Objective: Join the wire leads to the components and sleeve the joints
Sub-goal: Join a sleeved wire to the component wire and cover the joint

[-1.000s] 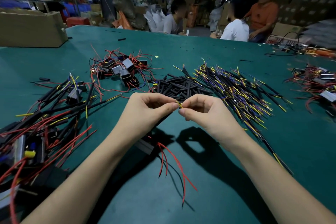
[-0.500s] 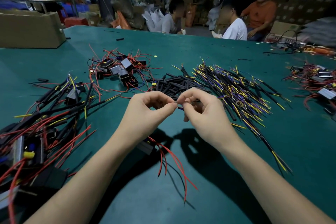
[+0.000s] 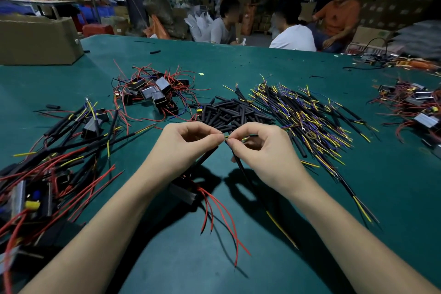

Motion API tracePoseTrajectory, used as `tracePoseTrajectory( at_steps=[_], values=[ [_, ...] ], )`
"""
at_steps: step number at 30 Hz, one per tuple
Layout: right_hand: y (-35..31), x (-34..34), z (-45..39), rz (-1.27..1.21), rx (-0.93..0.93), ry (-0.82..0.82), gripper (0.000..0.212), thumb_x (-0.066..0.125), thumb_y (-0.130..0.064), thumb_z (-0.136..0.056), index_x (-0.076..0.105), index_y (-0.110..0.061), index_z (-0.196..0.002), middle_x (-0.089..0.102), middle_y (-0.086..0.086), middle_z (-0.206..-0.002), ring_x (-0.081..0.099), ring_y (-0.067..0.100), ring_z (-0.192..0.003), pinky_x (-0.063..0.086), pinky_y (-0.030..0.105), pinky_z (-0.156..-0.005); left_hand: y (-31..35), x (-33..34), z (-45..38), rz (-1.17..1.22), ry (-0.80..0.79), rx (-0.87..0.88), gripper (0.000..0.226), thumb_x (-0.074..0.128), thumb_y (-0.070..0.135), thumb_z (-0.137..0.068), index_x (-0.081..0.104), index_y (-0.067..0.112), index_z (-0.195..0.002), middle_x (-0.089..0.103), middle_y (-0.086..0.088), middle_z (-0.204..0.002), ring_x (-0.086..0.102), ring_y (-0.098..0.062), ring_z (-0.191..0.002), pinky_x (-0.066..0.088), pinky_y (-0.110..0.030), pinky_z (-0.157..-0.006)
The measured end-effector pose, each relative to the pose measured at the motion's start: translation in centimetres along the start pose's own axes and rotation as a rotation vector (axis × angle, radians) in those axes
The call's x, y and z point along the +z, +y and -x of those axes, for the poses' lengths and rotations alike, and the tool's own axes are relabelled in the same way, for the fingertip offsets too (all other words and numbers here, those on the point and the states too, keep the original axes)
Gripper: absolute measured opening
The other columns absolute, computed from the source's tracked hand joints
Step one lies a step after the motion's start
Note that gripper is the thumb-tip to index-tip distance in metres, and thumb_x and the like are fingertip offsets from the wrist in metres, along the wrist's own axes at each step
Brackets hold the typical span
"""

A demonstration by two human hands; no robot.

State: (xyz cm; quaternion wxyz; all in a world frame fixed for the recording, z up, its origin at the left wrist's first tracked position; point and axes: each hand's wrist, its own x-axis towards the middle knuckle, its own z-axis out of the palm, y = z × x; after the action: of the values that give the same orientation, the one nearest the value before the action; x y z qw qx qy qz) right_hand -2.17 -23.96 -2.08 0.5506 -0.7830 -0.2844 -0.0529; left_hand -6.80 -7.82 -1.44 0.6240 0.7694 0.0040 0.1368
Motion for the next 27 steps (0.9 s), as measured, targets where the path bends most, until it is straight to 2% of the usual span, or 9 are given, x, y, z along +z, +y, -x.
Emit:
tracePoseTrajectory(
  at_steps=[1, 5, 7, 9, 16, 22, 27],
  values=[
    [0.1, 0.1, 0.1, 0.011, -0.008, 0.01, 0.011, 0.069, -0.009, -0.083, 0.068, -0.016, -0.075, 0.065, -0.008, -0.062, 0.064, 0.012, -0.054, 0.048, 0.019, -0.057, 0.1, -0.3, 0.0, -0.008, -0.043, -0.002, 0.004, 0.074, 0.02, -0.08, 0.074, 0.016, -0.08, 0.067, 0.011, -0.064, 0.053, 0.005, -0.054, 0.037, -0.004, -0.053],
    [0.4, 0.4, 0.1, 0.088, -0.097, 0.056, 0.013, 0.068, -0.005, -0.081, 0.066, -0.016, -0.074, 0.062, -0.01, -0.073, 0.063, 0.023, -0.064, 0.048, 0.027, -0.06, 0.3, -1.7, -0.1, -0.021, -0.143, -0.011, 0.03, 0.069, 0.038, -0.07, 0.073, 0.016, -0.092, 0.074, 0.004, -0.08, 0.064, 0.001, -0.071, 0.042, -0.005, -0.061],
    [0.5, 0.4, 0.1, 0.097, -0.145, 0.065, 0.012, 0.068, -0.003, -0.08, 0.066, -0.013, -0.075, 0.061, -0.01, -0.077, 0.061, 0.017, -0.068, 0.043, 0.02, -0.061, 0.2, -2.1, -0.1, -0.026, -0.162, -0.025, 0.032, 0.066, 0.04, -0.073, 0.071, 0.015, -0.091, 0.075, 0.002, -0.085, 0.065, -0.001, -0.076, 0.043, -0.006, -0.062],
    [0.5, 0.4, 0.1, 0.115, -0.183, 0.071, 0.009, 0.068, -0.002, -0.08, 0.067, -0.011, -0.076, 0.062, -0.01, -0.078, 0.057, 0.01, -0.067, 0.036, 0.01, -0.061, 0.2, -2.3, -0.1, -0.05, -0.175, -0.021, 0.027, 0.065, 0.037, -0.078, 0.071, 0.013, -0.089, 0.075, 0.001, -0.087, 0.066, -0.001, -0.078, 0.043, -0.007, -0.062],
    [0.6, 0.0, 0.2, 0.132, -0.276, -0.005, 0.008, 0.066, 0.0, -0.082, 0.065, -0.008, -0.08, 0.059, -0.006, -0.082, 0.057, 0.014, -0.066, 0.035, 0.009, -0.063, 0.2, -1.7, 0.0, -0.016, -0.145, 0.031, 0.007, 0.066, 0.013, -0.086, 0.07, 0.007, -0.085, 0.071, 0.002, -0.071, 0.06, 0.002, -0.062, 0.04, -0.005, -0.057],
    [0.5, -0.1, 0.1, 0.181, -0.336, -0.035, 0.006, 0.065, 0.001, -0.084, 0.067, -0.004, -0.084, 0.06, 0.0, -0.084, 0.053, 0.006, -0.069, 0.036, 0.007, -0.064, 0.2, -1.3, -0.1, -0.051, -0.143, 0.062, 0.006, 0.067, 0.009, -0.086, 0.071, 0.005, -0.084, 0.072, -0.003, -0.071, 0.063, -0.003, -0.064, 0.044, -0.008, -0.062],
    [0.6, -0.1, 0.1, 0.173, -0.324, -0.018, 0.006, 0.065, -0.001, -0.084, 0.068, -0.005, -0.084, 0.061, 0.0, -0.085, 0.054, 0.008, -0.069, 0.036, 0.008, -0.064, 0.2, -1.2, -0.1, -0.082, -0.142, 0.09, 0.006, 0.067, 0.01, -0.086, 0.071, 0.007, -0.083, 0.073, -0.007, -0.076, 0.064, -0.003, -0.065, 0.045, -0.009, -0.063]
  ],
)
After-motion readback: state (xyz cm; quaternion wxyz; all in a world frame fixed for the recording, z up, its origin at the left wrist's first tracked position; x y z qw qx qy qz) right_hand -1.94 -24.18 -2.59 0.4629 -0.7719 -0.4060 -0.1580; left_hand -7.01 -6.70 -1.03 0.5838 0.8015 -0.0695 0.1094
